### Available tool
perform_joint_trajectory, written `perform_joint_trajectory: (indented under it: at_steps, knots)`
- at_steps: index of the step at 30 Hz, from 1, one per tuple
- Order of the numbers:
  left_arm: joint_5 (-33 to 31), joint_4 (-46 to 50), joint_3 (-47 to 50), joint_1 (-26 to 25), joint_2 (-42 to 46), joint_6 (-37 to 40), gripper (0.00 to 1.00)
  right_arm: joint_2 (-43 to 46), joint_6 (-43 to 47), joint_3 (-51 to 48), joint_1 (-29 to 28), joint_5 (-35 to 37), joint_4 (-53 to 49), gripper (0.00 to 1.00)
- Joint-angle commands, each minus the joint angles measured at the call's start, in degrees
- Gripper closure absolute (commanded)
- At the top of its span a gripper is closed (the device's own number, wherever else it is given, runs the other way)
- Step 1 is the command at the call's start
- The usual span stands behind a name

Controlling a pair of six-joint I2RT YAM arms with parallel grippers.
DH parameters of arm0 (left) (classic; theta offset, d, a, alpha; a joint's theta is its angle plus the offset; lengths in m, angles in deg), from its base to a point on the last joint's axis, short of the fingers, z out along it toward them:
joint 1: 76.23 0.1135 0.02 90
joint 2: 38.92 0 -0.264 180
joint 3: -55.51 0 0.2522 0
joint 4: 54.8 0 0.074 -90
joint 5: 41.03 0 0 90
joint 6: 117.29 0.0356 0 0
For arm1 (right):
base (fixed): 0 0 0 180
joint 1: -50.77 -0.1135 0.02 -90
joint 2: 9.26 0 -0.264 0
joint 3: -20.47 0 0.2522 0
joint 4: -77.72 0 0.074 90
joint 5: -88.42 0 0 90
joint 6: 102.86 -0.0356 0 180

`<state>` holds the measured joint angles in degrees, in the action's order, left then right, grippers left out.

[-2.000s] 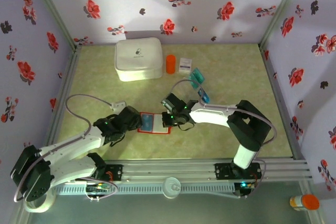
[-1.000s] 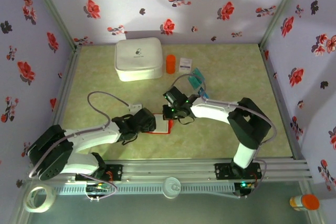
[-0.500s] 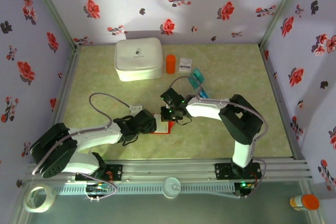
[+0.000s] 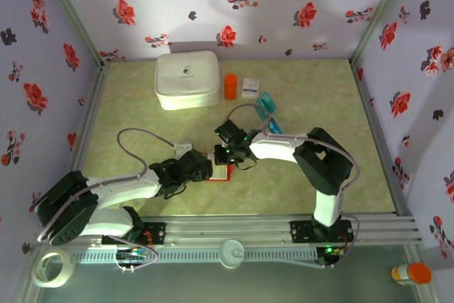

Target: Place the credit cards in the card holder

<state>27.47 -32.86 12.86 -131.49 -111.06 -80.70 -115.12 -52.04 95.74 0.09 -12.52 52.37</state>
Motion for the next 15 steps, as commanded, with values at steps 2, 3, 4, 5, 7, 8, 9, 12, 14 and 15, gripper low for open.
perform_joint_trajectory:
  at_steps: [2,3,4,5,7,8,9,12,14,15]
  knots:
    - [0.5,-4.8,2.5,-0.7,3.6,0.7,0.0,-1.0,-0.9,0.1,-0.6,-0.7,0.1,0.98]
    - [0.7,-5.6,2.9,-0.8,4.0,0.8,0.0,-1.1,-1.0,-0.1,-0.6,-0.8,0.2,0.98]
    - [1.0,-6.3,3.3,-0.9,4.2,0.8,0.0,-1.0,-1.1,-0.1,-0.6,-0.9,0.4,0.98]
    - [1.3,-6.8,3.5,-0.9,4.3,0.9,0.0,-1.1,-1.2,-0.1,-0.6,-1.0,0.5,0.98]
    - [1.7,-7.9,4.1,-1.2,4.3,1.1,0.0,-1.2,-1.5,-0.3,-0.6,-1.3,1.0,0.98]
    - [1.8,-8.2,4.3,-1.3,4.1,1.1,0.0,-1.2,-1.6,-0.3,-0.6,-1.5,1.2,0.98]
    - [2.0,-8.6,4.6,-1.5,3.8,1.1,0.0,-1.3,-1.8,-0.4,-0.6,-1.7,1.6,0.98]
    - [2.4,-9.9,5.6,-1.8,3.1,1.0,0.0,-1.5,-2.4,-0.7,-0.5,-2.3,2.4,0.98]
    - [2.4,-10.5,6.1,-2.0,2.4,0.9,0.0,-1.5,-2.7,-0.8,-0.5,-2.6,3.0,0.98]
    - [2.5,-10.7,6.4,-2.1,2.1,0.8,0.0,-1.6,-2.8,-0.9,-0.5,-2.7,3.1,0.98]
